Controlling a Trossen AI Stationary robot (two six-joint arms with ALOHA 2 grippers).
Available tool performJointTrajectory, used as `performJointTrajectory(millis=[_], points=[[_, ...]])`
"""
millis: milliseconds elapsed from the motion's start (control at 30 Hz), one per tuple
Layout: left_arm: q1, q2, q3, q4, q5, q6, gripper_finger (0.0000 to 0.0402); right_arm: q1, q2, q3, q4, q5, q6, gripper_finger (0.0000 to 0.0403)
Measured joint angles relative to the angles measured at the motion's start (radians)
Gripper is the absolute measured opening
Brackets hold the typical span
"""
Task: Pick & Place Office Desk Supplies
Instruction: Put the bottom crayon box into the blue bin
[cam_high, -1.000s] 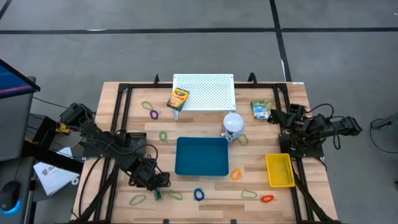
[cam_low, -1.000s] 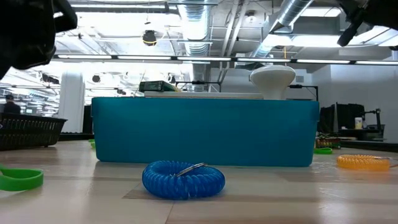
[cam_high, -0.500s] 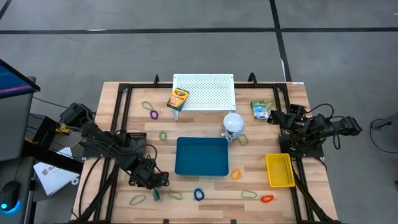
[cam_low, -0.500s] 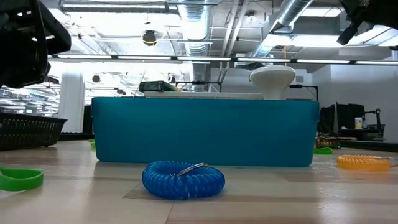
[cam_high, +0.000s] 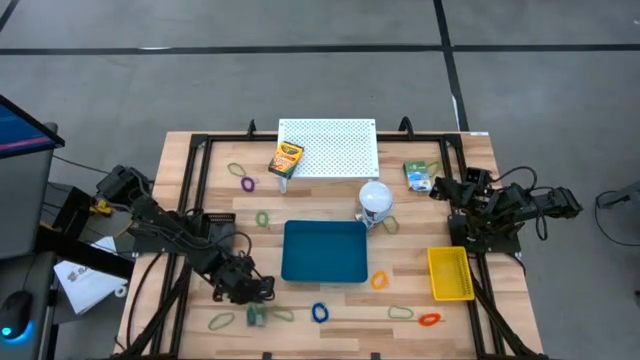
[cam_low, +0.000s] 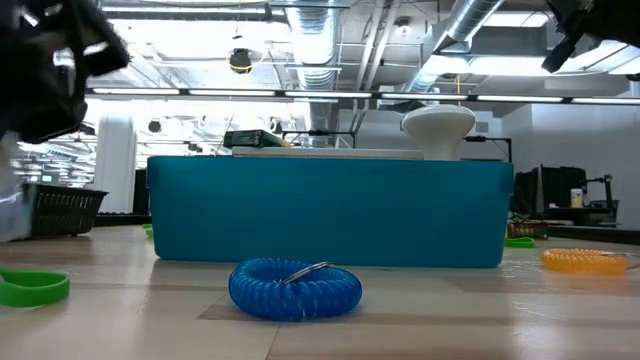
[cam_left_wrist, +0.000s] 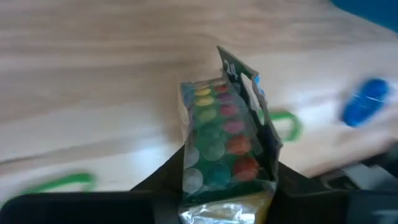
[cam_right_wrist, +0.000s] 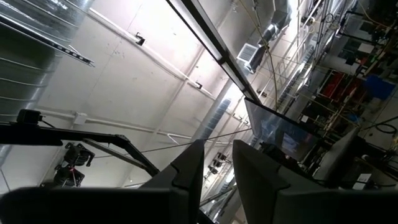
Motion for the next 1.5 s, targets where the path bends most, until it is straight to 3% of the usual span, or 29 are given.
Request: performJointTrajectory(millis=[167, 300, 467, 800, 1033, 1267, 1400, 1500], points=[[0.008, 0.0, 0.0, 0.145, -0.07, 0.038, 0.0103, -0.002, 0.0, 0.0, 0.0, 0.011, -0.003, 0.0083], [0.033, 0.0, 0.0, 0.303, -0.131, 0.148, 0.0097, -0.002, 0.0, 0.0, 0.0, 0.026, -0.003, 0.0083], [0.063, -0.008, 0.0, 0.527, -0.135, 0.307, 0.0094, -0.001, 0.0, 0.0, 0.007, 0.029, -0.003, 0.0083], [0.18, -0.024, 0.1, 0.942, -0.149, 0.805, 0.0098, -0.001, 0.0, 0.0, 0.013, 0.05, -0.009, 0.0083], [0.366, -0.023, 0.212, 0.957, -0.11, 1.086, 0.0099, -0.001, 0.0, 0.0, 0.029, 0.056, -0.026, 0.0083], [0.543, -0.023, 0.263, 0.94, 0.002, 1.057, 0.0099, -0.001, 0.0, 0.0, 0.068, 0.057, -0.038, 0.0083], [0.593, -0.023, 0.283, 0.794, 0.031, 1.016, 0.0099, -0.001, 0.0, 0.0, 0.077, 0.057, -0.042, 0.0083], [0.596, -0.023, 0.323, 0.57, 0.046, 0.999, 0.0099, -0.001, 0.0, 0.0, 0.083, 0.056, -0.055, 0.0083]])
